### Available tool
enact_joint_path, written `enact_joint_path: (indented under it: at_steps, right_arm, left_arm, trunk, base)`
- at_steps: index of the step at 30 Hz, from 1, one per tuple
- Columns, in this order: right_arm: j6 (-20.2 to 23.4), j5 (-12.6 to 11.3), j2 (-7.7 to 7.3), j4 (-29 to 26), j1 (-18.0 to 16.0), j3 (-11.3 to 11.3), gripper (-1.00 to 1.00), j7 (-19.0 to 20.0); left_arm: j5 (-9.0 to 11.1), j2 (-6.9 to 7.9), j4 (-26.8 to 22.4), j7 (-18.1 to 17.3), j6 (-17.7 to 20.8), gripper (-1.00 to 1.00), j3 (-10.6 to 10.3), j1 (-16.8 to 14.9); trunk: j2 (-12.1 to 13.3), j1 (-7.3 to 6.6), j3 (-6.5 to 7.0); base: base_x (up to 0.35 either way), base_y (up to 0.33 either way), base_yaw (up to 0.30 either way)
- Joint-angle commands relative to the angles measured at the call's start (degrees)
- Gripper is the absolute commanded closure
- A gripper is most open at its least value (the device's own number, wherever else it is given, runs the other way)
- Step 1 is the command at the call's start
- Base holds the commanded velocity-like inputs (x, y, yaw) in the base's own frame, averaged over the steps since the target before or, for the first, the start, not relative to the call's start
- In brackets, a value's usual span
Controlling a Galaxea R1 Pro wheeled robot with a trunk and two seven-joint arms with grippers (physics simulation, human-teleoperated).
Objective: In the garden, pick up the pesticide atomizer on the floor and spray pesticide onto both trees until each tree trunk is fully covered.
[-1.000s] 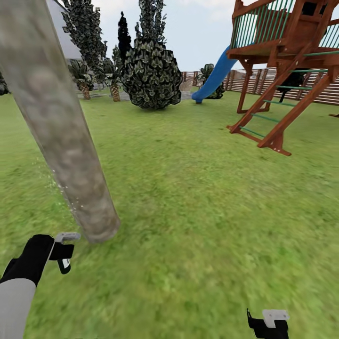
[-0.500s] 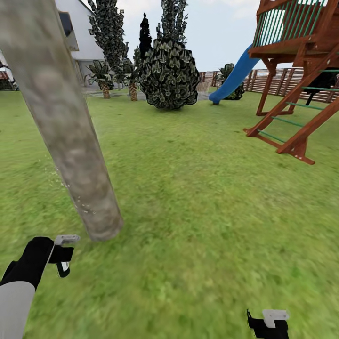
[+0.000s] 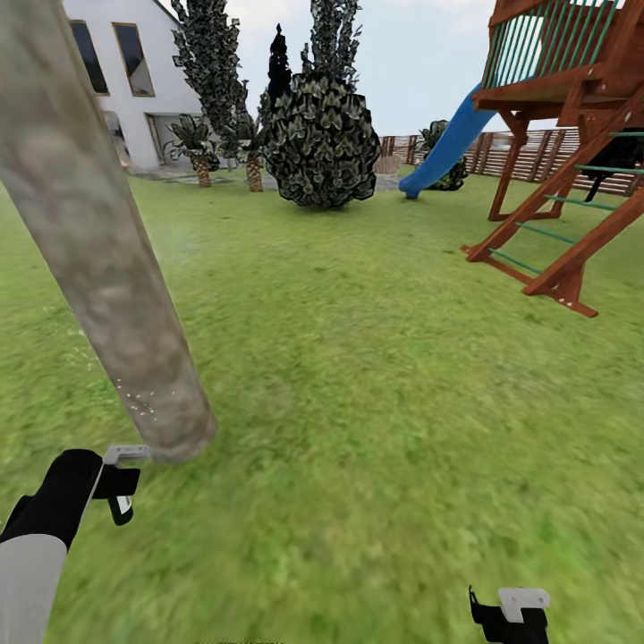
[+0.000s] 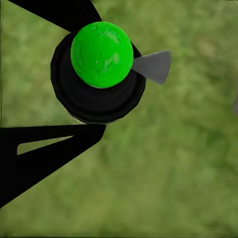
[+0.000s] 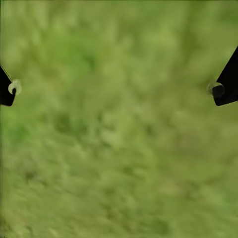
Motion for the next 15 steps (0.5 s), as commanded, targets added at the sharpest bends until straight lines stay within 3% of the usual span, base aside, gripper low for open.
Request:
enact_joint_path:
  at_steps: [1, 11, 15]
  right_arm:
    - [-0.16, 0.62, -0.02, 0.12, -0.04, -0.2, -1.0, -0.45]
    - [-0.16, 0.62, -0.03, 0.12, -0.04, -0.2, -1.0, -0.45]
    - [-0.16, 0.62, -0.03, 0.12, -0.04, -0.21, -1.0, -0.44]
  left_arm:
    - [-0.62, -0.04, -0.09, -0.56, 0.16, 1.0, 0.17, -0.06]
    - [-0.62, -0.04, -0.16, -0.56, 0.17, 1.0, 0.25, -0.07]
    - [-0.57, -0.04, -0.18, -0.59, 0.24, 1.0, 0.25, -0.06]
  trunk:
    - [-0.02, -0.01, -0.05]
    - [-0.02, -0.01, -0.05]
    - [-0.02, -0.01, -0.05]
  base:
    - [0.006, -0.268, 0.251]
    - [0.13, -0.258, 0.274]
    - [0.18, -0.24, 0.099]
